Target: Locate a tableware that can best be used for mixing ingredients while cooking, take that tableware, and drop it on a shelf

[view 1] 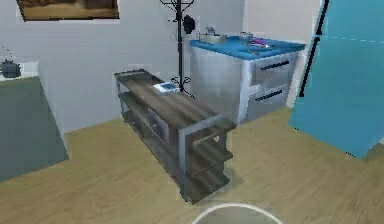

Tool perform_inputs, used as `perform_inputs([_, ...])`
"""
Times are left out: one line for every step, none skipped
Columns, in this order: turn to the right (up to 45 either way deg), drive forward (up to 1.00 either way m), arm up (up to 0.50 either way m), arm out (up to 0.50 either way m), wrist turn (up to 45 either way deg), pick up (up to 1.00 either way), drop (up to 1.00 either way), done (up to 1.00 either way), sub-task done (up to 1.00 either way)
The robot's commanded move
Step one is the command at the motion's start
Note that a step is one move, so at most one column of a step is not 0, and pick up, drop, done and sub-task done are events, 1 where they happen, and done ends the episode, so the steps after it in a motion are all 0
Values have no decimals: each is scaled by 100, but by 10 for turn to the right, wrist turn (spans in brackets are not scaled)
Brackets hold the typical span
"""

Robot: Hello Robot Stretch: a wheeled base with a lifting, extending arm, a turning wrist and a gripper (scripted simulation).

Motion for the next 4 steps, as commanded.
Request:
perform_inputs([-240,0,0,0,0,0,0,0,0])
perform_inputs([0,100,0,0,0,0,0,0,0])
perform_inputs([0,80,0,0,0,0,0,0,0])
perform_inputs([-210,0,0,0,0,0,0,0,0])
